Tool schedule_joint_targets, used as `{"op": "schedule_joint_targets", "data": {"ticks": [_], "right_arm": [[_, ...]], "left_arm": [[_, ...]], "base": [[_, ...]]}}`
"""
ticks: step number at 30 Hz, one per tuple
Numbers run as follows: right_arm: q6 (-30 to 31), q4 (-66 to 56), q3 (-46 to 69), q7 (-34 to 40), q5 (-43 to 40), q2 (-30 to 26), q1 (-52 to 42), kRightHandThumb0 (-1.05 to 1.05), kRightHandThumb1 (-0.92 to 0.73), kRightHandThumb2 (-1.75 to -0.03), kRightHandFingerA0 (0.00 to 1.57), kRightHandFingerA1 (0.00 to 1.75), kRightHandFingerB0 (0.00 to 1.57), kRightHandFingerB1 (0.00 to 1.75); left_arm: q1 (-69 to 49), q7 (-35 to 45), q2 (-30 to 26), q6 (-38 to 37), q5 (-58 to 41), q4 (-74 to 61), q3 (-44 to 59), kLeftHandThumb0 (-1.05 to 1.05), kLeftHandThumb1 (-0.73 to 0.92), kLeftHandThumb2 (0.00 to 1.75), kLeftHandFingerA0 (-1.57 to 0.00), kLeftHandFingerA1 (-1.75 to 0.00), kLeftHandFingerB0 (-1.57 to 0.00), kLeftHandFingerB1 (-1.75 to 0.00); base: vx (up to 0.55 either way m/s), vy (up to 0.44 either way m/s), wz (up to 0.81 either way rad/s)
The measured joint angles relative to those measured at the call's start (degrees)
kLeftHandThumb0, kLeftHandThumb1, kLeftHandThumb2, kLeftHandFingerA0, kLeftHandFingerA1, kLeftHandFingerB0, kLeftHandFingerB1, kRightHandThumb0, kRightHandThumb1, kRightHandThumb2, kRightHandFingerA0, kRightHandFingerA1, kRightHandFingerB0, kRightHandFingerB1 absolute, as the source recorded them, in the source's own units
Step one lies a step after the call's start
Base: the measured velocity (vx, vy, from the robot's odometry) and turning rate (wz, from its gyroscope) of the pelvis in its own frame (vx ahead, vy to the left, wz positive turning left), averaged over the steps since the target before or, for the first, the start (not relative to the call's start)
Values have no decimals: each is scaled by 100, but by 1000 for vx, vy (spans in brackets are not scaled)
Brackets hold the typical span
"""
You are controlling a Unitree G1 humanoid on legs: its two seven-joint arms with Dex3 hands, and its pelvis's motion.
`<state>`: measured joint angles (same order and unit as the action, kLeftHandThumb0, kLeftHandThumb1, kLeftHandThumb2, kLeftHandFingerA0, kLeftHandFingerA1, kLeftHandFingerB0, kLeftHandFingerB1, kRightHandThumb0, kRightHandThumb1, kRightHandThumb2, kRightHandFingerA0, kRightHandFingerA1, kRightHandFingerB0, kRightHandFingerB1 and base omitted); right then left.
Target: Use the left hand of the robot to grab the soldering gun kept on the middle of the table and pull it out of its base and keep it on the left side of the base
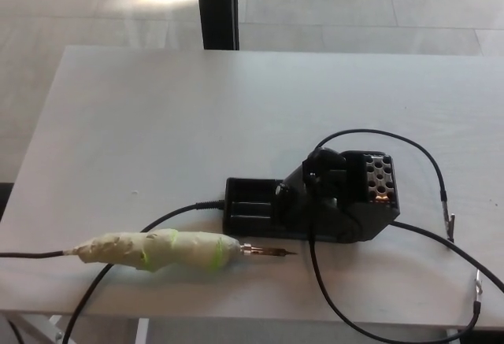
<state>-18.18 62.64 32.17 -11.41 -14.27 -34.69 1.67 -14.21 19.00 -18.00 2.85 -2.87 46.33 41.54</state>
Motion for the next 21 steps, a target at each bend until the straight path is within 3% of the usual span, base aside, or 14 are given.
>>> {"op": "schedule_joint_targets", "data": {"ticks": [1,2,8,9,10,12,13,14,16,17,18,19,20,21], "right_arm": [[-19,11,13,28,-3,18,-1,-97,-66,-86,62,159,0,108],[-31,26,14,50,-2,31,0,-105,-54,-119,70,128,11,82],[-114,233,16,166,5,72,48,-100,-49,-118,58,123,13,75],[-116,233,17,175,4,72,48,-104,-51,-120,57,123,12,74],[-118,196,19,187,3,82,30,-95,-60,-88,44,157,0,93],[-117,174,18,199,2,90,18,-94,-60,-91,46,154,0,90],[-116,165,17,205,2,92,15,-93,-57,-95,49,163,0,89],[-112,143,17,206,0,92,7,-96,-63,-90,49,151,0,87],[-110,132,11,214,4,92,7,-96,-60,-92,43,169,0,92],[-110,132,2,220,7,92,7,-99,-65,-86,44,158,0,92],[-107,127,-4,223,8,93,7,-99,-66,-83,40,165,0,96],[-104,113,-7,224,7,95,7,-104,-53,-120,73,132,9,71],[-103,104,-4,222,4,96,6,-99,-66,-81,41,164,0,98],[-103,105,-2,216,0,96,7,-99,-66,-81,41,164,0,98]], "left_arm": [[40,-82,8,-33,-85,57,52,-51,43,53,-44,-81,-65,-53],[72,-134,8,-54,-136,106,79,-56,34,74,-29,-74,-57,-61],[-70,-286,7,-170,-297,-115,-155,-56,50,55,-27,-83,-55,-56],[-110,-289,7,-171,-304,-180,-201,-57,38,78,-34,-76,-53,-65],[-163,-299,7,-170,-311,-272,-259,-54,50,54,-29,-82,-54,-58],[-246,-318,8,-169,-325,-410,-322,-53,50,55,-31,-81,-54,-58],[-263,-331,7,-169,-343,-429,-350,-60,40,79,-32,-74,-48,-63],[-271,-338,4,-169,-347,-429,-401,-58,52,55,-30,-78,-51,-56],[-283,-340,3,-168,-362,-427,-488,-57,53,55,-33,-76,-49,-56],[-285,-339,2,-165,-381,-427,-510,-56,55,56,-40,-73,-51,-56],[-288,-340,1,-165,-406,-430,-514,-61,46,88,-49,-73,-53,-63],[-291,-341,1,-165,-434,-438,-517,-56,58,57,-74,-64,-74,-54],[-289,-344,-4,-167,-453,-427,-524,-56,58,58,-73,-66,-77,-54],[-282,-345,-17,-169,-468,-391,-532,-56,58,58,-73,-66,-77,-54]], "base": [[0,0,0],[0,0,0],[0,0,0],[0,0,0],[0,0,0],[0,0,0],[0,0,0],[0,0,0],[0,0,0],[0,0,0],[0,0,0],[0,0,0],[0,0,0],[0,0,0]]}}
